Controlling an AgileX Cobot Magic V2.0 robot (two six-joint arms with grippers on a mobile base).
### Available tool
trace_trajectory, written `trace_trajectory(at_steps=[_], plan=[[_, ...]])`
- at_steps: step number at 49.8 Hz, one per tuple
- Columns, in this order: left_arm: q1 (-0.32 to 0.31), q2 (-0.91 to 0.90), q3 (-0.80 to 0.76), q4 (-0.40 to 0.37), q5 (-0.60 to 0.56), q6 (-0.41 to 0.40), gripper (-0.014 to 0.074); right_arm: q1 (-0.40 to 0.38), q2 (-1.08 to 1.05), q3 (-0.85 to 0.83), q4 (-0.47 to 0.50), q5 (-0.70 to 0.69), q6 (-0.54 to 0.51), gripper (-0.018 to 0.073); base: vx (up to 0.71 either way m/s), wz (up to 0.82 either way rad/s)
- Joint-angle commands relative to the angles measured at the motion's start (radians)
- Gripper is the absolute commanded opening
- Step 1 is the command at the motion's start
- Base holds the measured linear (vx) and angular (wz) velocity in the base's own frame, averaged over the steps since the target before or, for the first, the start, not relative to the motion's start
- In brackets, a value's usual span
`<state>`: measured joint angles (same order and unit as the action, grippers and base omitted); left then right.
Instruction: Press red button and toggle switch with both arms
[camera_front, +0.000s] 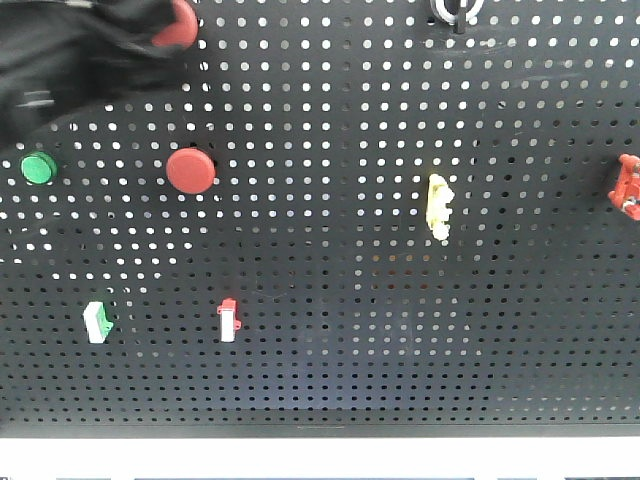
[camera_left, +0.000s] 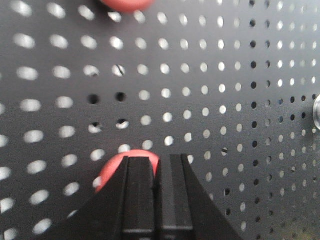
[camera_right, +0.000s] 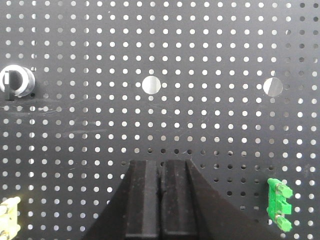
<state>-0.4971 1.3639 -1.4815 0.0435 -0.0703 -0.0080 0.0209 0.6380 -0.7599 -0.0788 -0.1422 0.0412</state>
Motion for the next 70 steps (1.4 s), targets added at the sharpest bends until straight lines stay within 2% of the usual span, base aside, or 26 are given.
trace_trajectory(at_steps=[1,14,25,32,35,41,44,51,59,70], plan=[[-0.004,0.009,-0.046,-0.012,-0.065,-0.008,0.0002,-0.004,0.006,-0.035,-0.003,-0.076,-0.003,0.0,0.0,0.0],[-0.004,0.016,-0.046,-0.012,-0.073,-0.008,0.0002,-0.004,0.006,-0.035,-0.003,-0.076,-0.003,0.0,0.0,0.0],[-0.035,-0.134,0.001,-0.005,0.047,-0.008,0.0002,-0.004,0.005,-0.035,0.002,-0.083,0.015,0.0,0.0,0.0],[-0.037,-0.246,0.09,-0.005,0.047,-0.008,0.0002,-0.003,0.026,-0.035,-0.058,-0.121,0.019,0.0,0.0,0.0],[-0.035,-0.282,0.127,-0.005,0.047,-0.008,0.0002,0.005,0.046,-0.039,-0.113,-0.157,0.039,0.0,0.0,0.0],[-0.035,-0.33,0.18,-0.005,0.052,-0.008,0.0002,0.078,0.102,-0.09,-0.219,-0.171,0.145,0.0,0.0,0.0],[-0.035,-0.339,0.194,-0.005,0.054,-0.008,0.0002,0.139,0.146,-0.145,-0.303,-0.17,0.189,0.0,0.0,0.0],[-0.035,-0.338,0.2,-0.005,0.062,-0.008,0.0002,0.274,0.275,-0.273,-0.429,-0.168,0.191,0.0,0.0,0.0],[-0.035,-0.336,0.2,-0.005,0.051,-0.008,0.0002,0.394,0.438,-0.461,-0.436,-0.11,0.191,0.0,0.0,0.0],[-0.035,-0.336,0.199,-0.005,0.022,-0.008,0.0002,0.488,0.619,-0.685,-0.436,-0.006,0.191,0.0,0.0,0.0]])
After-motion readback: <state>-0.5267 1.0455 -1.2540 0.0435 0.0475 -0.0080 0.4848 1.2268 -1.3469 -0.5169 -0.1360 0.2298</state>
